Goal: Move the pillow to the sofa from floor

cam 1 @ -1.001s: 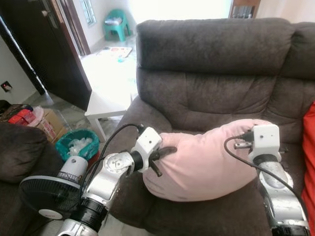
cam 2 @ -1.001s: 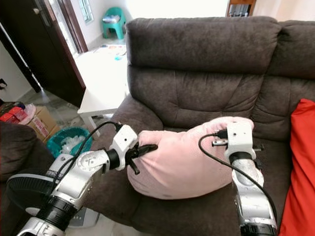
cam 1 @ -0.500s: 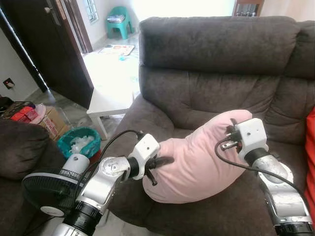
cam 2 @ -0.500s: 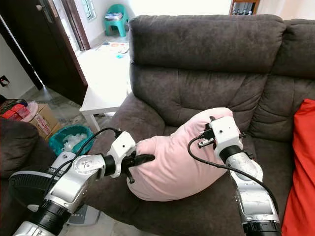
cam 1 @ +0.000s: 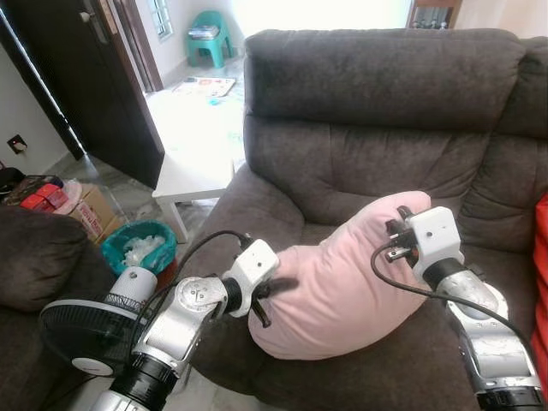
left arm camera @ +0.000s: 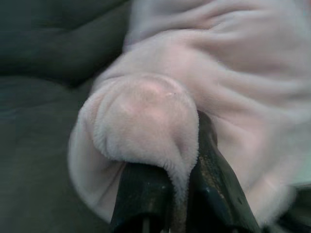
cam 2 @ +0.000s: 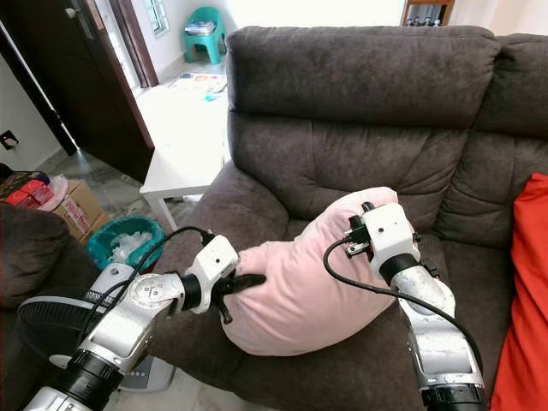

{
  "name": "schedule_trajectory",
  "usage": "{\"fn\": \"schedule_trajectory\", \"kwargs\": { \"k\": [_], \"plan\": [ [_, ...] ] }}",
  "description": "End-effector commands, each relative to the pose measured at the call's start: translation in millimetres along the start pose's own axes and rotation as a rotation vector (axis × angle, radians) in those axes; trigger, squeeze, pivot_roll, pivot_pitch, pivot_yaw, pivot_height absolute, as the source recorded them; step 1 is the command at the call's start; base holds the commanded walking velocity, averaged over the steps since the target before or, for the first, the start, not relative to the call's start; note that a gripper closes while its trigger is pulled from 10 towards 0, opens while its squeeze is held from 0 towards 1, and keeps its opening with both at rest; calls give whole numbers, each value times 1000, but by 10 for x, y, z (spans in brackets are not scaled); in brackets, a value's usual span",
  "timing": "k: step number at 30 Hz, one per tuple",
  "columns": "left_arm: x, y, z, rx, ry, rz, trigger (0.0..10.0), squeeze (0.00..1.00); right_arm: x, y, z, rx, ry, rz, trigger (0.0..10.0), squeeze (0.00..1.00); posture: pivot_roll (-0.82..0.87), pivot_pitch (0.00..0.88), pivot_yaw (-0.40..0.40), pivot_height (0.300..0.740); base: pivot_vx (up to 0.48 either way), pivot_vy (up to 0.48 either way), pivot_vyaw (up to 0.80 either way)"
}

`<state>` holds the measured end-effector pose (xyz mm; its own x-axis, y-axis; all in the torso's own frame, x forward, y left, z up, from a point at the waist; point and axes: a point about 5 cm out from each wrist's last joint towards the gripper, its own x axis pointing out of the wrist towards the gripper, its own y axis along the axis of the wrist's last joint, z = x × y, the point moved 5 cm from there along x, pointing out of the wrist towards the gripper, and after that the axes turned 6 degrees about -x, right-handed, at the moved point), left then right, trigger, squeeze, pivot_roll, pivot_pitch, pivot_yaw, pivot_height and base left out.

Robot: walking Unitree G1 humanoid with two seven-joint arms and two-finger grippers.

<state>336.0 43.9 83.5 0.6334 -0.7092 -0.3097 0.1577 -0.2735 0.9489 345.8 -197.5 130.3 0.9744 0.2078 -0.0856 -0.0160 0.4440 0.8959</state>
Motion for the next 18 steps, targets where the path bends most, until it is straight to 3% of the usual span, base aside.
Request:
{"fn": "schedule_trajectory", "kwargs": {
  "k": [1, 3, 6, 14, 15, 16, 17, 18],
  "plan": [
    [18, 207, -227, 31, 131, 74, 10000, 0, 47, 180, -151, -12, 54, 69, 10000, 1000, -45, 0, 67, 740, 0, 0, 0],
    [-21, 218, -414, 20, 231, 83, 10000, 0, 49, 179, -150, -12, 53, 69, 10000, 1000, -45, 0, 67, 740, 0, 0, 0],
    [-42, 237, -484, 5, 268, 96, 10000, 0, 51, 178, -151, -12, 52, 69, 10000, 1000, -45, 0, 67, 740, 0, 0, 0],
    [43, 199, -353, 5, 228, 102, 10000, 0, 61, 172, -140, -36, 34, 65, 10000, 1000, -44, 0, 65, 740, 0, 0, 0],
    [51, 191, -337, 5, 226, 100, 10000, 0, 66, 181, -73, -36, -8, 67, 10000, 157, -45, 0, 65, 740, 0, 0, 0],
    [54, 189, -333, 4, 227, 100, 10000, 0, 68, 186, -30, -32, -33, 68, 10000, 157, -45, 0, 65, 740, 0, 0, 0],
    [61, 178, -339, 2, 239, 96, 10000, 0, 70, 191, 61, -29, -84, 67, 10000, 0, -46, 0, 66, 740, 0, 0, 0],
    [63, 172, -347, 0, 247, 93, 10000, 0, 70, 191, 97, -31, -105, 65, 10000, 0, -47, 0, 67, 740, 0, 0, 0]
  ]
}}
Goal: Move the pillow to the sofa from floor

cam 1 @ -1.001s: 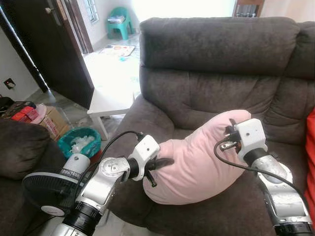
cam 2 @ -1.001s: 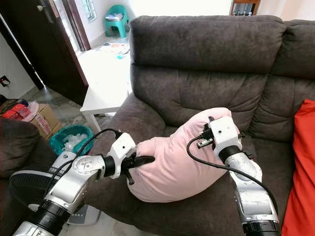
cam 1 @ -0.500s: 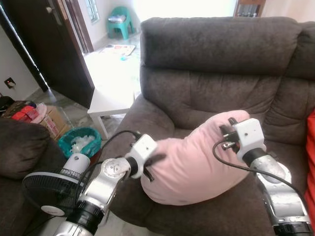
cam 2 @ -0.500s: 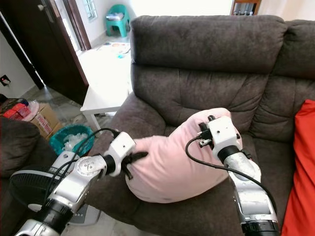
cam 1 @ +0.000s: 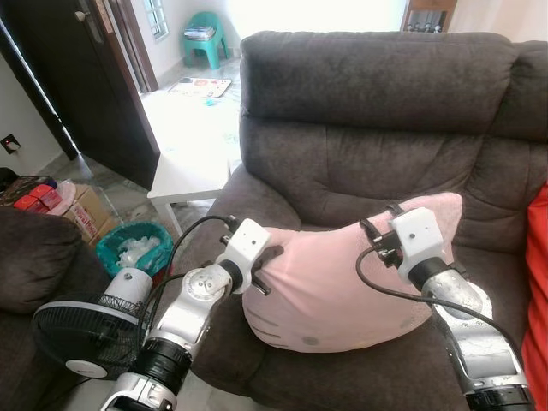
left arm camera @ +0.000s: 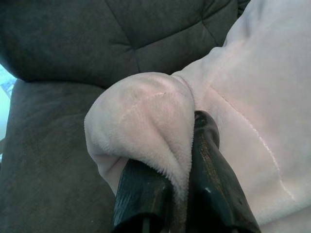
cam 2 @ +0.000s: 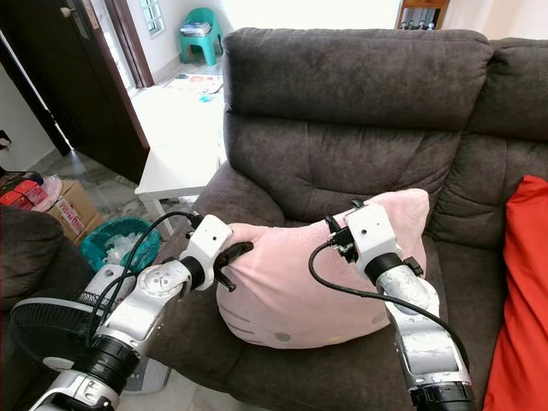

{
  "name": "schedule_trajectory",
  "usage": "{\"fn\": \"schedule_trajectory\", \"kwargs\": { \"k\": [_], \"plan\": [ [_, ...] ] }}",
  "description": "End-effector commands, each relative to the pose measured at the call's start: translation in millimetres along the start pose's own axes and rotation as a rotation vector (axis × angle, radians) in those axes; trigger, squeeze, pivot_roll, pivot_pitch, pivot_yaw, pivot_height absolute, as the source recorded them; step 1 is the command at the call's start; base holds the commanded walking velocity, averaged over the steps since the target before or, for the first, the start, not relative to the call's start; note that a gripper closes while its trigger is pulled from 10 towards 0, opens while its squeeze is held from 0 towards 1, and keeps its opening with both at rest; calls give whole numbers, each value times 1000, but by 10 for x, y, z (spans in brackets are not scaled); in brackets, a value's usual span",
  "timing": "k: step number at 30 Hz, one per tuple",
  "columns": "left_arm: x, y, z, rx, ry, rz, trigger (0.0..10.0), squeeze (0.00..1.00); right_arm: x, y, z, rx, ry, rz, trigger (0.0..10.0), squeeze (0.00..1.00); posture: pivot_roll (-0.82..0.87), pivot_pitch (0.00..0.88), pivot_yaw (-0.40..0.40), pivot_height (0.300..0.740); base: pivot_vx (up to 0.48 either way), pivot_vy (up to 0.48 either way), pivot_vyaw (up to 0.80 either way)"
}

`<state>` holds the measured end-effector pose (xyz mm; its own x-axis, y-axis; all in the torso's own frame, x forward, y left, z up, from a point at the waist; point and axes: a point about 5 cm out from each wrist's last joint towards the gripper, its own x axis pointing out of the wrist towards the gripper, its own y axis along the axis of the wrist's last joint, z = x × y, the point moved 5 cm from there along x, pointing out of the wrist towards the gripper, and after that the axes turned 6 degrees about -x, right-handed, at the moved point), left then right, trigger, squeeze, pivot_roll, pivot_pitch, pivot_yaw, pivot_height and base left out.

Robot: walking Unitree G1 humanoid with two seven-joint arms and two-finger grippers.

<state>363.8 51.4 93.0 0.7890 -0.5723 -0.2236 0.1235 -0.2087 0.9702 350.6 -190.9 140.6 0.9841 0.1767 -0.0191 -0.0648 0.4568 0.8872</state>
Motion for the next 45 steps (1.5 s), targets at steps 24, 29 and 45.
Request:
{"fn": "schedule_trajectory", "kwargs": {
  "k": [24, 29, 45],
  "plan": [
    [-7, -70, -403, -137, 242, 40, 10000, 0, -173, -577, 400, 48, -305, -211, 10000, 0, -47, 0, 69, 740, 0, 0, 0],
    [67, -4, -72, -109, 38, 60, 10000, 0, -358, -1090, 233, 89, -321, -375, 10000, 0, -49, 0, 71, 740, 0, 0, 0],
    [-183, 67, -947, -221, 575, 154, 10000, 0, -1065, -2114, -627, 253, -260, -744, 10000, 0, -43, 0, 67, 740, 0, 0, 0]
  ]
}}
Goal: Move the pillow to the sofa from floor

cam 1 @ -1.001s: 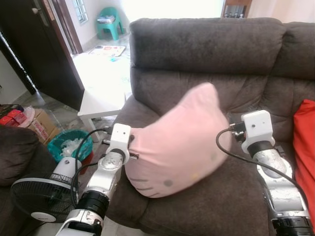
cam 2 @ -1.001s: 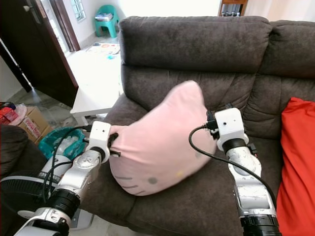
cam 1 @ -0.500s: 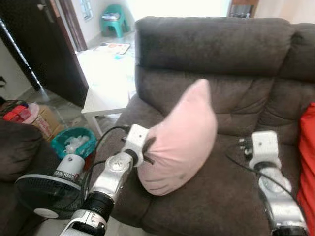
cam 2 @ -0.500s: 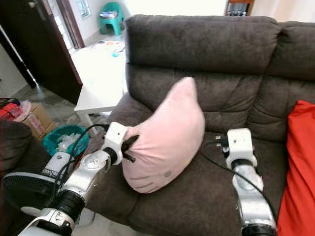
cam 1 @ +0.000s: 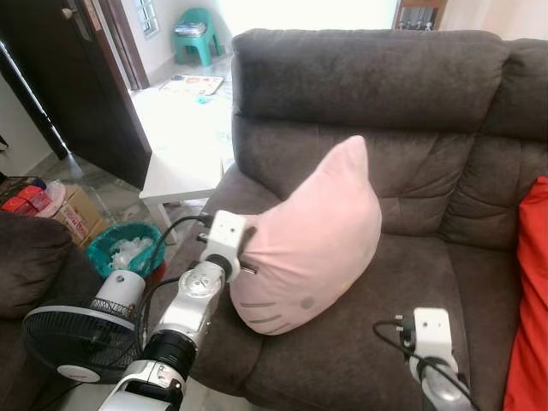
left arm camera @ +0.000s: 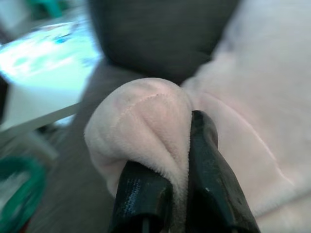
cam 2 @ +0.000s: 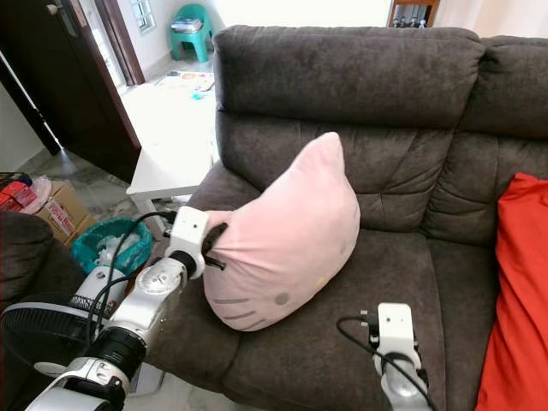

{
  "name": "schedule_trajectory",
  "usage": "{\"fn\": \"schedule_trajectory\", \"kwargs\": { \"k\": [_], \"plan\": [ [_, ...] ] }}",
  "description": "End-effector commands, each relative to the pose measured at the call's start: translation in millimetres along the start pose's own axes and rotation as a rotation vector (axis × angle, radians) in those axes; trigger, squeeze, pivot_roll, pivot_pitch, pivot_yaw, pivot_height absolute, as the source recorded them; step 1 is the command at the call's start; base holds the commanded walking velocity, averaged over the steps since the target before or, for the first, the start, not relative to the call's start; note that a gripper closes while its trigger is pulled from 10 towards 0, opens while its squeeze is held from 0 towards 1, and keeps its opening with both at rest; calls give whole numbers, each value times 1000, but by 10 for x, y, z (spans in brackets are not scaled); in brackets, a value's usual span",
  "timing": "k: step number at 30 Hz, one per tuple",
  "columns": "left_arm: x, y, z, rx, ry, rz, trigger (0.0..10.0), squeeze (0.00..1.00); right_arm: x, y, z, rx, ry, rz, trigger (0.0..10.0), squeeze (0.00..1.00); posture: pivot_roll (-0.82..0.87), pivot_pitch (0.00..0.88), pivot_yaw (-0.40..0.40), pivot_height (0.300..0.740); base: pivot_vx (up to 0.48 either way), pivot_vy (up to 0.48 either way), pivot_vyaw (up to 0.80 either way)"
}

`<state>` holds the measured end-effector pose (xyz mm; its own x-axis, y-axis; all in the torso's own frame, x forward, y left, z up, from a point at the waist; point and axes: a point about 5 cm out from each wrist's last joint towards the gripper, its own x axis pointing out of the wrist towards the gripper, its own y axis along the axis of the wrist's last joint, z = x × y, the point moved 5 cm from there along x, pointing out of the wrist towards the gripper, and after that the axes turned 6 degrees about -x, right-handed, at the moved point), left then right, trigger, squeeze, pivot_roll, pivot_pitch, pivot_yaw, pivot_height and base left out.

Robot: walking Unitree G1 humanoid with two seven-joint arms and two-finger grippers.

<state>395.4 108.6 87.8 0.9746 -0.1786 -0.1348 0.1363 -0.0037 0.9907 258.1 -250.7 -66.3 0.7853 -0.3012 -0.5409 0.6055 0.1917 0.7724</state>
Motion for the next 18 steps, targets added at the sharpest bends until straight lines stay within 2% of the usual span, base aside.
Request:
{"fn": "schedule_trajectory", "kwargs": {
  "k": [1, 3, 6, 7, 8, 11, 12, 18],
  "plan": [
    [26, 219, -348, -63, 162, 67, 10000, 0, -36, -151, -5, 23, -10, -42, 10000, 0, -41, 0, 66, 740, 0, 0, 0],
    [9, 96, -460, -80, 225, 9, 10000, 0, -53, -231, 0, 19, -13, -64, 10000, 0, -41, 0, 66, 740, 0, 0, 0],
    [3, -6, -434, -71, 203, -37, 10000, 0, -70, -314, 7, 16, -14, -91, 10000, 0, -43, 0, 65, 740, 0, 0, 0],
    [3, -46, -387, -65, 174, -53, 10000, 0, -81, -362, 11, 13, -13, -106, 10000, 0, -43, 0, 64, 740, 0, 0, 0],
    [7, -112, -208, -48, 66, -78, 10000, 0, -113, -481, 14, 0, -5, -147, 10000, 0, -43, 0, 61, 740, 0, 0, 0],
    [0, -92, 39, -5, -76, -58, 10000, 0, -153, -599, 33, -1, -4, -186, 10000, 0, -39, 0, 58, 740, 0, 0, 0],
    [-11, -70, 166, 14, -146, -40, 10000, 0, -172, -647, 42, -1, -5, -200, 10000, 0, -39, 0, 58, 740, 0, 0, 0],
    [-18, -65, 295, 13, -207, -27, 10000, 0, -238, -797, 44, 14, 1, -247, 10000, 0, -50, 0, 59, 740, 0, 0, 0]
  ]
}}
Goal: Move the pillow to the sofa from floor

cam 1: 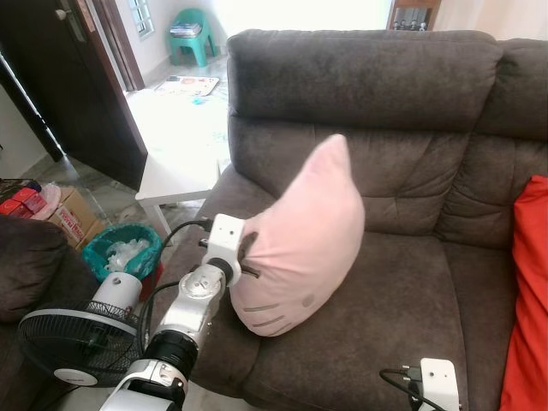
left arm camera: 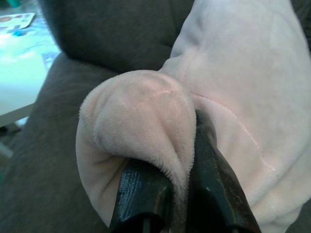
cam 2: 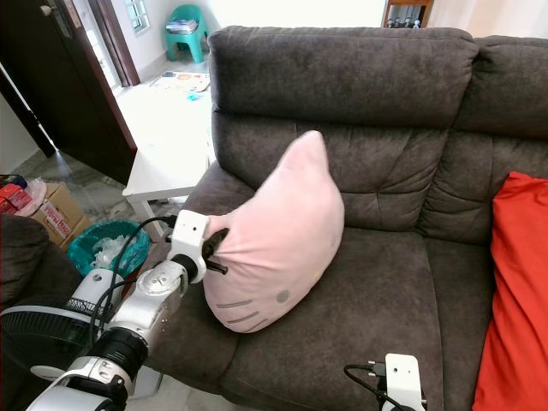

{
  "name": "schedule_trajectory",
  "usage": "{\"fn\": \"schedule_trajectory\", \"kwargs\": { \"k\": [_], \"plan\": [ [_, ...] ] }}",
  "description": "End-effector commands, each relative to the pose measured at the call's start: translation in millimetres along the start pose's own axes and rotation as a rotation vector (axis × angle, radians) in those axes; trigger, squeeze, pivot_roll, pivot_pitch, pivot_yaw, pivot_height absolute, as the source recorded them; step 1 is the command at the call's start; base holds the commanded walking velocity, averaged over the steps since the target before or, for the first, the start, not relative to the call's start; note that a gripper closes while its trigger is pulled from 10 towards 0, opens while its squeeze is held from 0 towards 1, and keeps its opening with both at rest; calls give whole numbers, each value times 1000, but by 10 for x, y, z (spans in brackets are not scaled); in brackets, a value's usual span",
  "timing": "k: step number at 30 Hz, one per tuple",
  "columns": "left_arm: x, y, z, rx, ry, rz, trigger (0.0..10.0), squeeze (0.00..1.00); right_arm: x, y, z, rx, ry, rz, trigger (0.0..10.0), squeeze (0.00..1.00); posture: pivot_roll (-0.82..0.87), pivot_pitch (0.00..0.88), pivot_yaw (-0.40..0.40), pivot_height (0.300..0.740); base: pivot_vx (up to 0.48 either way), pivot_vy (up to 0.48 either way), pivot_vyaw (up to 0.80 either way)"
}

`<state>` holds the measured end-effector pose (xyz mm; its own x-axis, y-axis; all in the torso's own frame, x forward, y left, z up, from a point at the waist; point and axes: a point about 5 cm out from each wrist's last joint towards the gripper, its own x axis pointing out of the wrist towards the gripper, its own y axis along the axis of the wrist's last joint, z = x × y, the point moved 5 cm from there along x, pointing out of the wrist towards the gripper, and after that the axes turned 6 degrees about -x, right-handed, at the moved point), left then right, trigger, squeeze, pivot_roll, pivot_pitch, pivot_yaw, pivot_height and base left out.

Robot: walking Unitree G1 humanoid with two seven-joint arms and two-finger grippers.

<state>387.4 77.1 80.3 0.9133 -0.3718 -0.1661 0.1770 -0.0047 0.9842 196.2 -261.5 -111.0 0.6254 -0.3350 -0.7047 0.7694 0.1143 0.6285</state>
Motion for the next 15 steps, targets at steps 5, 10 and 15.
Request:
{"fn": "schedule_trajectory", "kwargs": {
  "k": [5, 10, 15],
  "plan": [
    [-18, 128, -13, 54, -18, 77, 10000, 0, -71, -251, -85, 121, 34, -69, 10000, 0, -50, 0, 59, 740, 0, 0, 0],
    [-53, 235, -58, 104, 15, 151, 10000, 0, -127, -408, -190, 264, 77, -127, 10000, 0, -50, 0, 61, 740, 0, 0, 0],
    [-59, 271, -1, 122, 1, 178, 10000, 0, -157, -487, -238, 263, 96, -158, 10000, 0, -47, 0, 62, 740, 0, 0, 0]
  ]
}}
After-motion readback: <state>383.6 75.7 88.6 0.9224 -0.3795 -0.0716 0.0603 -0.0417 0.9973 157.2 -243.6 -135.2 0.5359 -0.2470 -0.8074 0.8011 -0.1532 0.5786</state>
